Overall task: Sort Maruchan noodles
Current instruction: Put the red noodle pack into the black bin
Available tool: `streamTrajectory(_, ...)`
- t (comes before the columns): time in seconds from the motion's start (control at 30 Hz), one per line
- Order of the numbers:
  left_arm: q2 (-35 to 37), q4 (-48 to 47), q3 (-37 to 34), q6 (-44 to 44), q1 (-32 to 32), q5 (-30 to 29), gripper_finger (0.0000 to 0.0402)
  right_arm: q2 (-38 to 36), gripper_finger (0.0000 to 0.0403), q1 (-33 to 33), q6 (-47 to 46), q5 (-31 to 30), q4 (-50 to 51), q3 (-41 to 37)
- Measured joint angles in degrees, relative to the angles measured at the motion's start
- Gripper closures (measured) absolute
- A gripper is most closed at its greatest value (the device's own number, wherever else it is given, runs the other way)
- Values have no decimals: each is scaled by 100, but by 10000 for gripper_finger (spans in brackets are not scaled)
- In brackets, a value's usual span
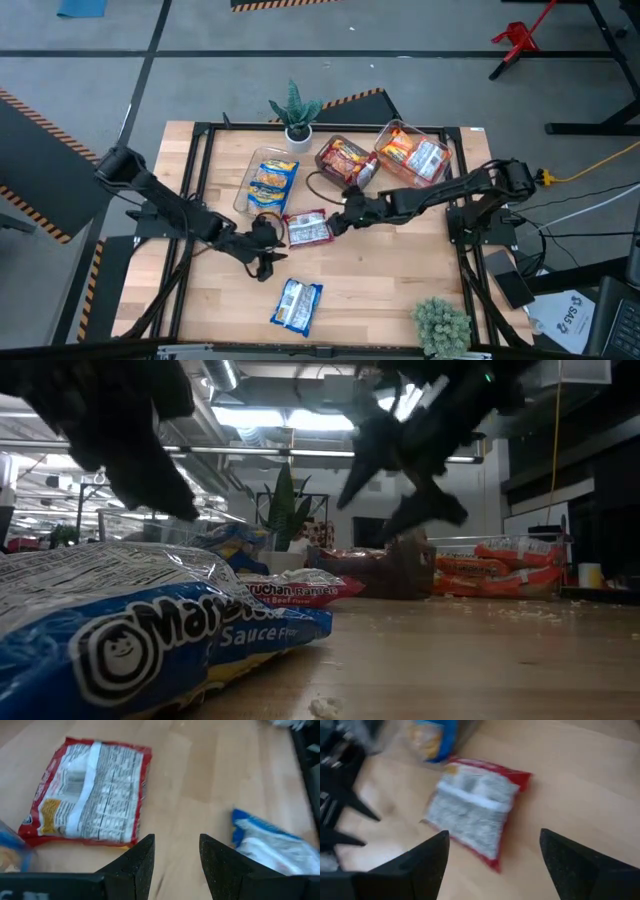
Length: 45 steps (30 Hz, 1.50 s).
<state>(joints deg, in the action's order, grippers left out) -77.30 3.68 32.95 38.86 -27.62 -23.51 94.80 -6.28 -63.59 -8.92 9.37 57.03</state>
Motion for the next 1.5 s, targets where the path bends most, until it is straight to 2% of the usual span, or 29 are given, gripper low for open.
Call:
streamTrajectory(0.17,-537,254,0,-26,78,-238,253,207,115,-13,-323,-220,-733,-498)
streamTrajectory(0.37,-1139,727,2,-101,161,-247,253,682,116,-7,-221,-399,-1601,-446)
streamTrajectory(0.5,-1448,829,0,-14,222,-234,253,1044,116,-7,-266,-388,-1699,-377)
streamTrajectory(0.73,-1840,1499,0,-1,264,-75,253,1646,116,-9,-212,-46,-2445,-123)
streamTrajectory(1.0,-2023,1680,0,-4,376,230,253,1987,126,-2,-48,359,-2387,221)
streamTrajectory(1.13,-2023,1681,0,-4,387,248,253,1985,177,-2,-53,363,-2292,233)
streamTrajectory(1.43,-2017,1681,0,148,358,500,253,1967,373,-11,-57,661,-2343,237)
streamTrajectory(1.5,-1987,1664,0,188,361,639,253,1961,389,-11,-46,710,-2373,237)
